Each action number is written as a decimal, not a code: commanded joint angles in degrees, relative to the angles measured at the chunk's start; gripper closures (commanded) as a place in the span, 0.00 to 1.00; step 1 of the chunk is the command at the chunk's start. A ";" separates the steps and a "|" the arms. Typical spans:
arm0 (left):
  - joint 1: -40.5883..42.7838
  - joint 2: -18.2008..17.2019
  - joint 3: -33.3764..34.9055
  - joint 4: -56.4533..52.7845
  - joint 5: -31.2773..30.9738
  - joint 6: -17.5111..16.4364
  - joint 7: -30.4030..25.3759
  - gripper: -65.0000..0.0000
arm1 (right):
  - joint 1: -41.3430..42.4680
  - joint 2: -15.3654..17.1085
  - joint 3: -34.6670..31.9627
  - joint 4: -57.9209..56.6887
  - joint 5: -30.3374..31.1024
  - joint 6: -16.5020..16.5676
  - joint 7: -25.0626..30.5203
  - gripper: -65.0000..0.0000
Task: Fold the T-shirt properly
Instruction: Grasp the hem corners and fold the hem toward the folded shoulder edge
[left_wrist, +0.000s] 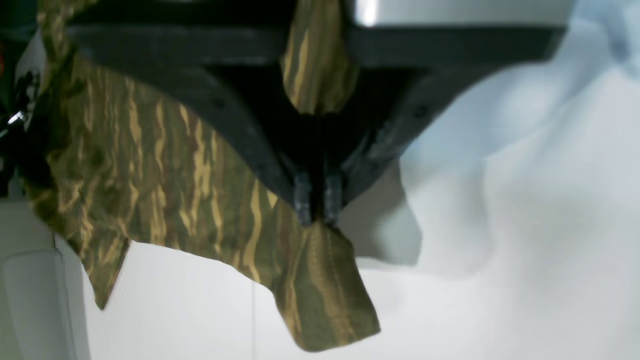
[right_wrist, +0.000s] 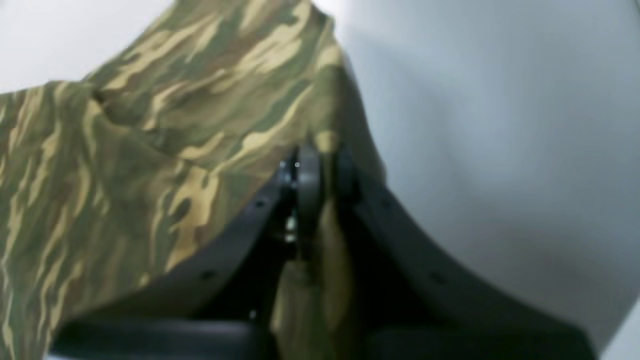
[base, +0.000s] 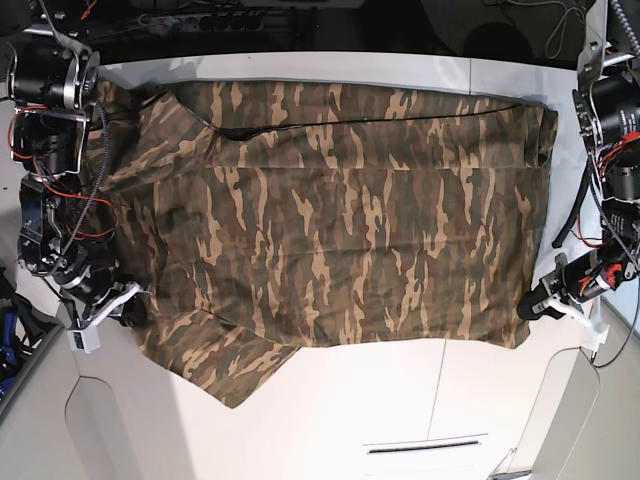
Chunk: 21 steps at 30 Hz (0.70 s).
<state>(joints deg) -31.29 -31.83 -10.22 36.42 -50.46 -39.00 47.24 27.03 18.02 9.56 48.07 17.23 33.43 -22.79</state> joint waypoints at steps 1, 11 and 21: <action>-1.44 -1.49 -0.20 1.92 -2.25 -1.00 0.39 1.00 | 0.02 1.38 0.17 2.75 1.86 0.46 0.83 1.00; 7.58 -6.93 -0.31 15.93 -15.39 -1.00 11.17 1.00 | -14.29 5.46 1.25 22.10 6.08 0.44 -0.94 1.00; 19.98 -11.69 -0.31 30.38 -17.09 -1.00 14.10 1.00 | -22.18 7.69 7.61 29.57 11.82 1.01 -6.75 1.00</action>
<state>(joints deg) -10.28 -42.06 -10.09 65.93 -66.63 -39.51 62.08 4.12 24.38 16.49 76.73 28.34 34.63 -30.39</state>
